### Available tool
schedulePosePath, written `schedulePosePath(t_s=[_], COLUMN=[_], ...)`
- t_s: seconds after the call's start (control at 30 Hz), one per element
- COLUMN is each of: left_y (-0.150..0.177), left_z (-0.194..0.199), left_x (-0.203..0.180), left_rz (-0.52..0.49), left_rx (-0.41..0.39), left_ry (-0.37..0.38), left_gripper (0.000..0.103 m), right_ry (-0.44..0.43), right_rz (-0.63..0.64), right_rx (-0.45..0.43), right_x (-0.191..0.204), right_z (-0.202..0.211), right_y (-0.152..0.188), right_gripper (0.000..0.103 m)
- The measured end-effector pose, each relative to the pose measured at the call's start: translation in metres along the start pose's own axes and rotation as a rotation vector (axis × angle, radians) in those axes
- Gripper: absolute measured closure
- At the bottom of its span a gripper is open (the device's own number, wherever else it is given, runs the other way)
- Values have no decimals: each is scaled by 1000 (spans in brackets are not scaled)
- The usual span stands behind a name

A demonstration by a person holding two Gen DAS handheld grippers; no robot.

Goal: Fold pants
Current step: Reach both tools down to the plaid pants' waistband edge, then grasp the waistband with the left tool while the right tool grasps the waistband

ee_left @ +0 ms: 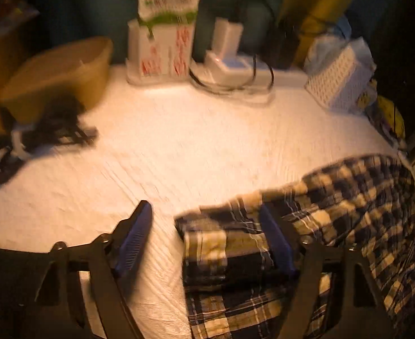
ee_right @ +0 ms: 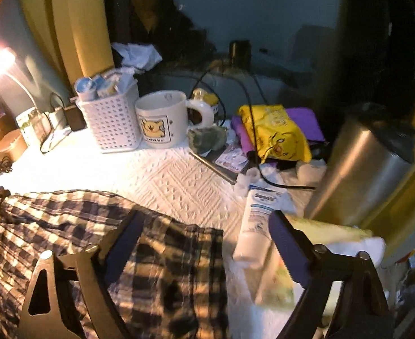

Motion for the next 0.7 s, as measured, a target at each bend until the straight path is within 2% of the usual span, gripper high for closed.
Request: schedulePosePath(t_s=[0.07, 0.1, 0.17, 0.23, 0.3, 0.33, 0.43, 0.57, 0.7], left_y=[4, 5, 9, 12, 19, 23, 27, 25, 5], left_z=[2, 3, 6, 9, 15, 20, 30, 50, 69], left_x=[-6, -9, -12, -15, -18, -20, -20, -20, -15], left_rz=[-37, -43, -37, -41, -44, -45, -74, -121, -156], left_rx=[0, 3, -4, -13, -15, -15, -46, -117, -204], left_ry=[-12, -7, 2, 7, 20, 46, 64, 31, -22], left_gripper=[38, 45, 50, 61, 85, 93, 96, 96, 97], right_ry=[-22, -27, -39, -46, -49, -52, -79, -70, -26], right_rz=[7, 14, 39, 57, 87, 99, 119, 183, 225], right_rx=[37, 51, 94, 133, 156, 163, 179, 155, 67], right_x=[3, 6, 13, 17, 22, 24, 31, 49, 63], right_z=[-19, -24, -41, -54, -64, -66, -72, -61, -39], right_y=[-1, 0, 4, 10, 15, 17, 22, 26, 12], right_gripper=[18, 25, 26, 30, 31, 40, 71, 80, 84])
Point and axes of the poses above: each gripper's, at about its wrist camera, not at the fingertips, and z roughly against the way its jaws point, x to its left, y to its underside, the point moved 5 cm from there along -z, roughly the way its jaws point, and after that the axes turned 3 degrees about y, right-handed, at the moved point
